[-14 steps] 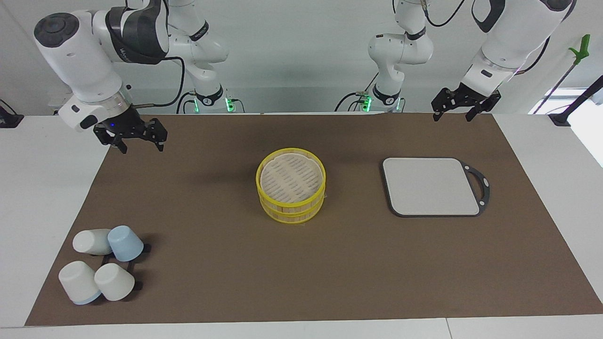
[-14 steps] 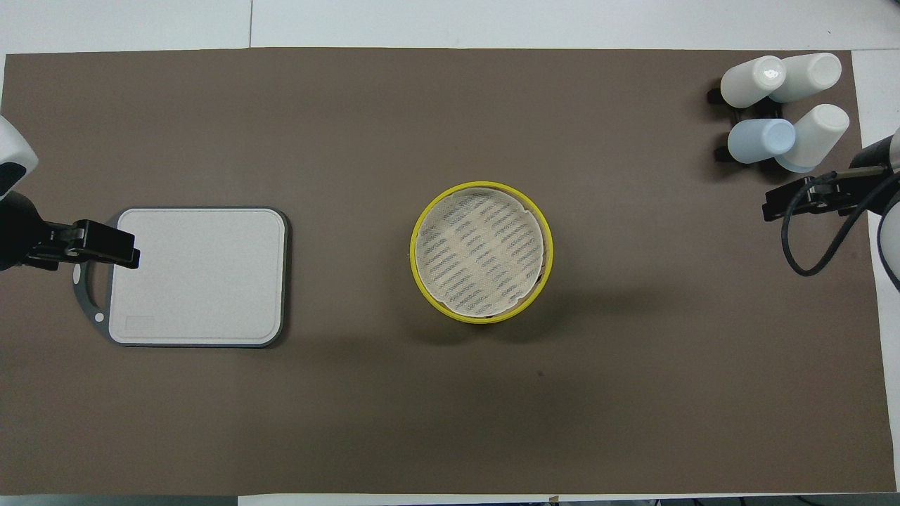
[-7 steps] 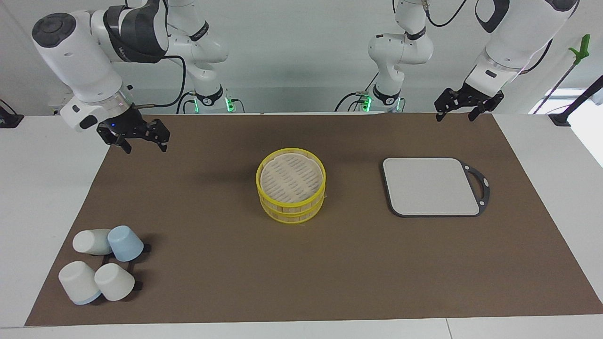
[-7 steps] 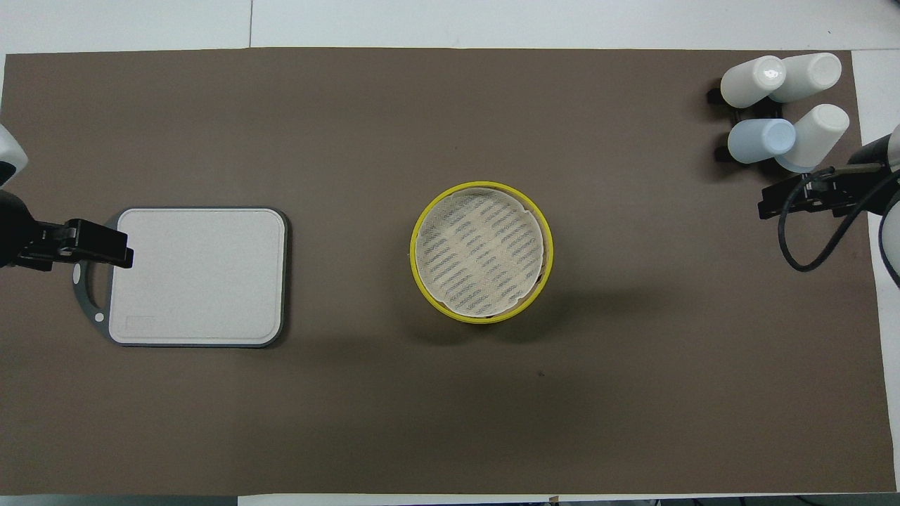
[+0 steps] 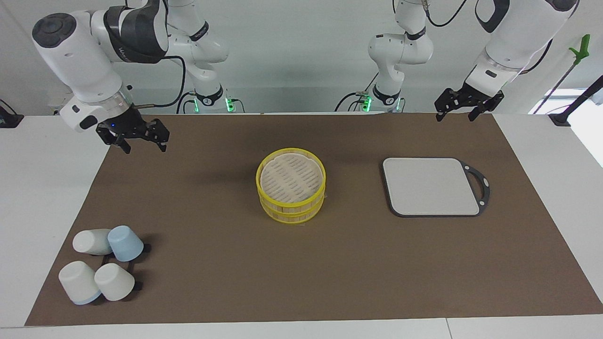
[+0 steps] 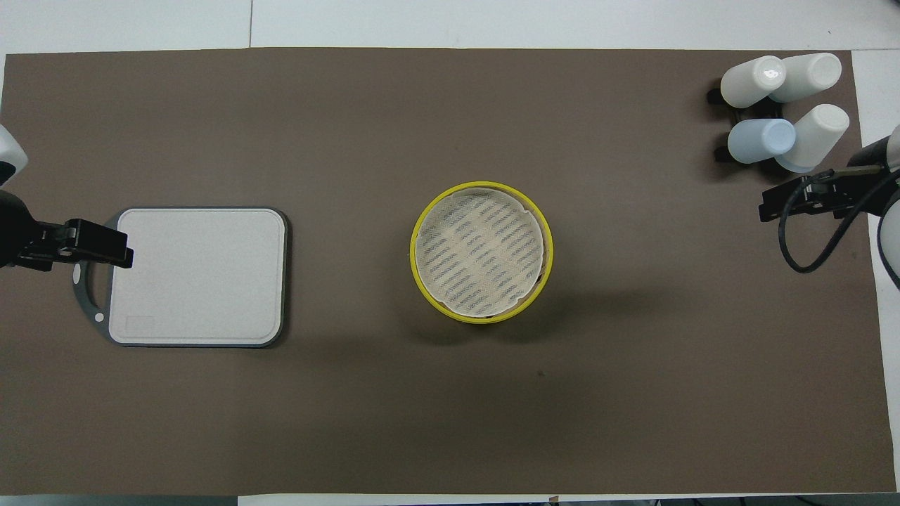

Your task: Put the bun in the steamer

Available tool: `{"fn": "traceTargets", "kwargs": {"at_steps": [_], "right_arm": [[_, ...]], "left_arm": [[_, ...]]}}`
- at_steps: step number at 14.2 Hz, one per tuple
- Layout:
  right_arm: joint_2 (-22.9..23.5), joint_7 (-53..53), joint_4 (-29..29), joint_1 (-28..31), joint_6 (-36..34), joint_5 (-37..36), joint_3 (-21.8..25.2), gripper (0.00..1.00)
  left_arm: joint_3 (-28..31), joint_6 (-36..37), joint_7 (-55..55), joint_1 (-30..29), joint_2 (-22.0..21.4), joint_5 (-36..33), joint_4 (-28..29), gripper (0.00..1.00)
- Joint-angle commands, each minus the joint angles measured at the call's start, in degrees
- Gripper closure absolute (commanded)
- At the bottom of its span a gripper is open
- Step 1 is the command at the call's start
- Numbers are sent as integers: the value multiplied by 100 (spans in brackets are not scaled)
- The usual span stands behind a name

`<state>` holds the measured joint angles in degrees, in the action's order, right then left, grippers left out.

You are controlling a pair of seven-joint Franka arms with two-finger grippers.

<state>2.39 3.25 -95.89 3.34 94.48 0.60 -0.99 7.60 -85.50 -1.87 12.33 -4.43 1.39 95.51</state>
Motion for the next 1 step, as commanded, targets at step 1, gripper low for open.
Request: {"fn": "traceTargets", "kwargs": {"at_steps": [1], "right_arm": [[42, 106, 97, 36, -141, -51, -33, 0]], "left_arm": [[4, 60, -15, -11, -49, 28, -6, 0]]}}
